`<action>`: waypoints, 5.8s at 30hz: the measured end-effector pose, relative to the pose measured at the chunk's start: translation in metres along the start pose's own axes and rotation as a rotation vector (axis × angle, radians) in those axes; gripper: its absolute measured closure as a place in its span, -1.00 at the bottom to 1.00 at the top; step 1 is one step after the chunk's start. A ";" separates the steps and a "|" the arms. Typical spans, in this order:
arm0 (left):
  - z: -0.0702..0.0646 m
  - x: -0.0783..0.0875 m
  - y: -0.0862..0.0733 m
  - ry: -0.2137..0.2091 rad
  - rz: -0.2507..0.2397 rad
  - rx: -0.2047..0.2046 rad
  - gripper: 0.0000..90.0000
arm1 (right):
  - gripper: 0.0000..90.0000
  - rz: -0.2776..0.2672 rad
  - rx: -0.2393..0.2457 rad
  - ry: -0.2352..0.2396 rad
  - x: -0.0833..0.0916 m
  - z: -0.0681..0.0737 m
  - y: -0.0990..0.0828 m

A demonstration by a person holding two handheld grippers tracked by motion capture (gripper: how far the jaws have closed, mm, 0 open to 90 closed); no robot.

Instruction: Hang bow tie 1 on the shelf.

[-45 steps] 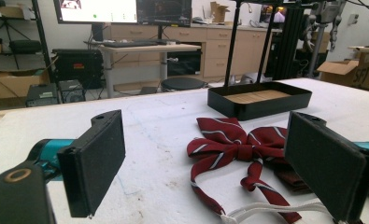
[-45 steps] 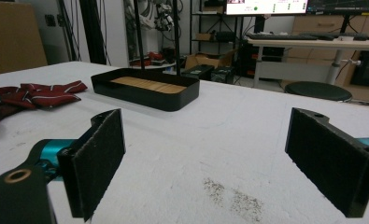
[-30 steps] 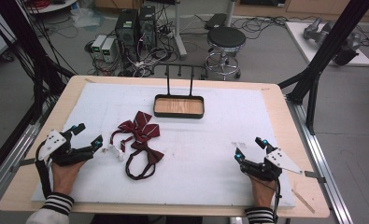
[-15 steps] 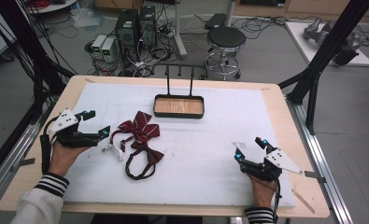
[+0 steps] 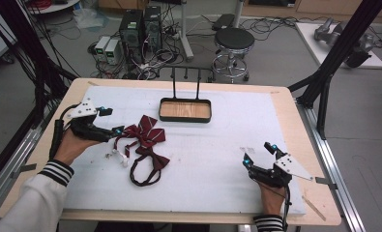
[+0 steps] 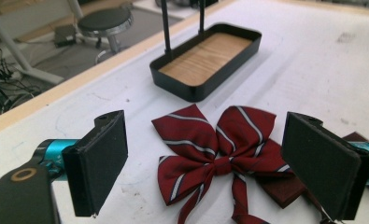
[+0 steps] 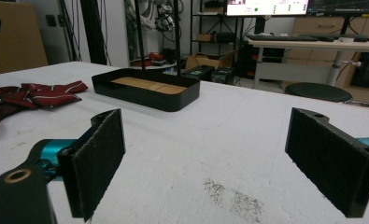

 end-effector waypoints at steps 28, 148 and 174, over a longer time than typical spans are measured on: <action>0.013 -0.064 0.003 -0.188 0.363 -0.179 -0.51 | -0.75 -0.001 -0.001 -0.001 0.000 0.000 0.000; 0.014 -0.048 0.104 0.049 -0.010 -0.083 0.91 | -0.75 0.002 -0.004 -0.002 0.001 0.001 0.000; 0.035 -0.088 0.155 0.094 -0.061 -0.053 0.91 | -0.75 0.004 -0.002 0.002 0.000 0.002 0.000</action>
Point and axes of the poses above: each handheld gripper's, and its own axes: x roughly backward along the jaws, y roughly out of its top, z roughly to its left, the point moved 2 cm from there along -x, roughly forward along the jaws, and after that the axes turned 2 degrees about -z, right-handed, at the moved point
